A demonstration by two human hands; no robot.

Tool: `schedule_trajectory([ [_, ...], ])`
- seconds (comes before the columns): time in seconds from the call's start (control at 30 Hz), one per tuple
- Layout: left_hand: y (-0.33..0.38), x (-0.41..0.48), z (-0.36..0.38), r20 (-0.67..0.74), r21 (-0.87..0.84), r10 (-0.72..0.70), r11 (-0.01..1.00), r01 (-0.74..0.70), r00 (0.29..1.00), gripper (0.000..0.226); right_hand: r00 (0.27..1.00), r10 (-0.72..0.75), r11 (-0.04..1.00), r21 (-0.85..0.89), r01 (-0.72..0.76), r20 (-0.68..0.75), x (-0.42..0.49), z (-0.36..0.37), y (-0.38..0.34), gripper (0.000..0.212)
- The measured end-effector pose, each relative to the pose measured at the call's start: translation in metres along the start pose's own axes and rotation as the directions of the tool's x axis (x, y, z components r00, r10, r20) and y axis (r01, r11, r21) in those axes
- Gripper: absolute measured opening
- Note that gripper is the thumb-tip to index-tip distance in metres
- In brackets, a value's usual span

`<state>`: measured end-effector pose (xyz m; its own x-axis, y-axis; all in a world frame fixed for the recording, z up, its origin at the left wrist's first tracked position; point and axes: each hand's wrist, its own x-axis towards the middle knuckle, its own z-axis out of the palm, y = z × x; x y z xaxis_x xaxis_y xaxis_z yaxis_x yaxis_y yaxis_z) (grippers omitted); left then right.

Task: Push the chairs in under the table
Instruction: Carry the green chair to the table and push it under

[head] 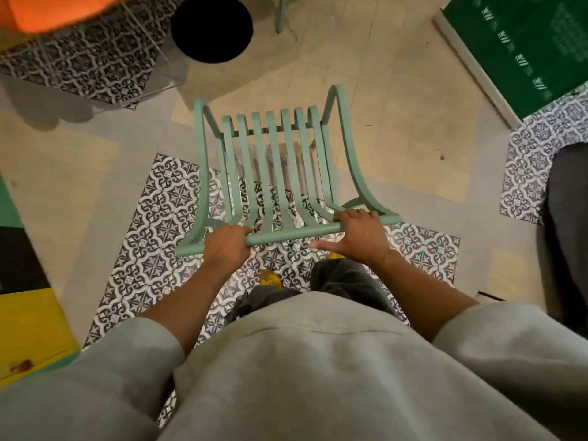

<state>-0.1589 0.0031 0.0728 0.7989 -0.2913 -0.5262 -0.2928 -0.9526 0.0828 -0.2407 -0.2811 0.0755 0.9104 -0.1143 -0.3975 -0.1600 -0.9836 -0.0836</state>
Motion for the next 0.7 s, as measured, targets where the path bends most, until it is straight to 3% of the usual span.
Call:
schedule_trajectory([
  [0.07,0.004,0.002,-0.002,0.019,0.008,-0.020,1.000,0.020,1.000,0.042,0.999,-0.031,0.999,-0.028,0.030,-0.010,0.005,0.001,0.005,0.094],
  [0.17,0.009,0.003,-0.005,0.030,0.007,-0.041,0.999,0.041,0.999,0.045,0.998,-0.068,0.997,-0.037,0.068,0.014,0.018,0.001,0.012,0.043],
  [0.23,0.012,0.004,-0.008,0.034,0.002,-0.049,0.999,0.049,0.998,0.049,0.996,-0.066,0.996,-0.060,0.070,0.064,0.027,-0.005,0.016,0.025],
  [0.43,0.040,0.016,-0.022,0.071,-0.032,-0.094,0.995,0.097,0.993,0.058,0.982,-0.111,0.991,-0.058,0.122,0.155,0.052,-0.025,0.049,0.025],
  [0.7,0.116,0.048,-0.027,0.060,-0.120,-0.218,0.967,0.223,0.974,0.054,0.950,-0.239,0.954,-0.133,0.268,0.200,0.110,-0.062,0.131,0.036],
])
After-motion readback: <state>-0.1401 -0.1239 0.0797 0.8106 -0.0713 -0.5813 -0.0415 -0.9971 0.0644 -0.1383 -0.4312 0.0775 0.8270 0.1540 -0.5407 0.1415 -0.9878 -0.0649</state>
